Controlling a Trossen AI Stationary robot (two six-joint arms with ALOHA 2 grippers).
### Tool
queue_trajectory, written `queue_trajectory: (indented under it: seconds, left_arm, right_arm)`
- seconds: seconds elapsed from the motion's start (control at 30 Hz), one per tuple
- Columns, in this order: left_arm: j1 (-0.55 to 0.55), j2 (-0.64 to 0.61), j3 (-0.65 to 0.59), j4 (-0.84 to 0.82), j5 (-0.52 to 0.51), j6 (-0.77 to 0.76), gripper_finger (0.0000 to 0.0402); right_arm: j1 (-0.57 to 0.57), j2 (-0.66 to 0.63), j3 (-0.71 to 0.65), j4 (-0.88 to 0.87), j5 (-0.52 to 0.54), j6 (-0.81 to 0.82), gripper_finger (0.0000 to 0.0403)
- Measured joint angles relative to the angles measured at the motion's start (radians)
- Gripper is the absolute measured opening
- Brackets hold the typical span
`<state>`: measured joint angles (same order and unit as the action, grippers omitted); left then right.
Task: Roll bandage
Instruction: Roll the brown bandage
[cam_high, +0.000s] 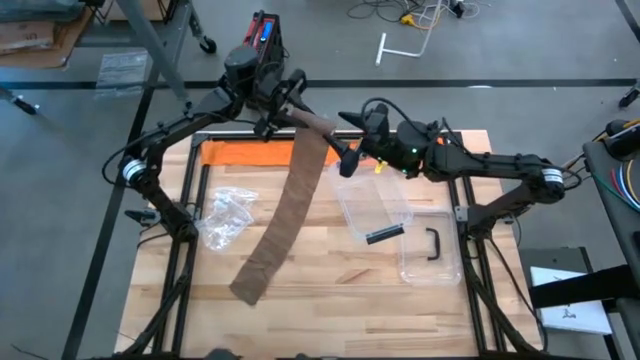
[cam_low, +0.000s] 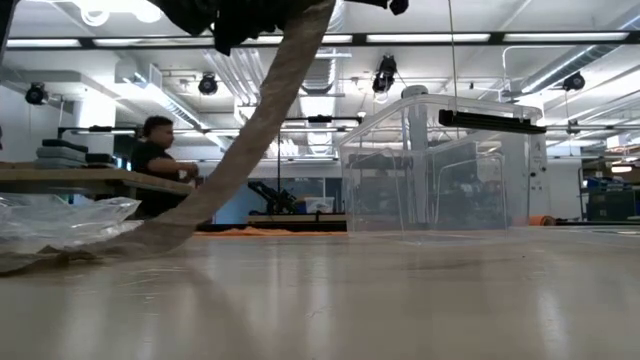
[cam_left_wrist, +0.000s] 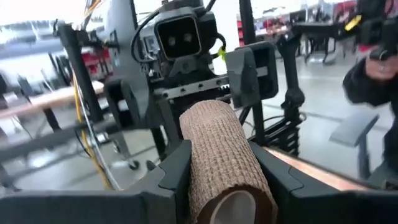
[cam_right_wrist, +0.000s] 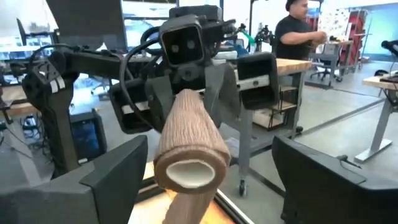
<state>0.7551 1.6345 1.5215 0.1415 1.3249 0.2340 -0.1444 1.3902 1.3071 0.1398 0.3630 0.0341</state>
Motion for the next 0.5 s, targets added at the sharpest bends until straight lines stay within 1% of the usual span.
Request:
queue_trajectory:
  seconds: [0.1, 0.2, 0.4, 0.5]
  left_arm:
    - [0.000, -0.010, 0.000, -0.008, 0.000, 0.060, 0.0111]
    - [0.001, -0.020, 0.000, -0.040, 0.001, 0.119, 0.0112]
    - [0.001, -0.038, 0.000, -0.165, 0.001, 0.268, 0.0110]
    - [0.002, -0.041, 0.000, -0.172, 0.002, 0.291, 0.0110]
  right_arm:
    - [0.000, 0.022, -0.002, -0.001, -0.007, -0.008, 0.0334]
    - [0.000, 0.028, -0.003, 0.013, -0.049, -0.034, 0.0326]
    - [0.000, 0.028, -0.003, 0.081, -0.049, -0.122, 0.0321]
    - [-0.004, 0.051, -0.003, 0.094, -0.049, -0.104, 0.0322]
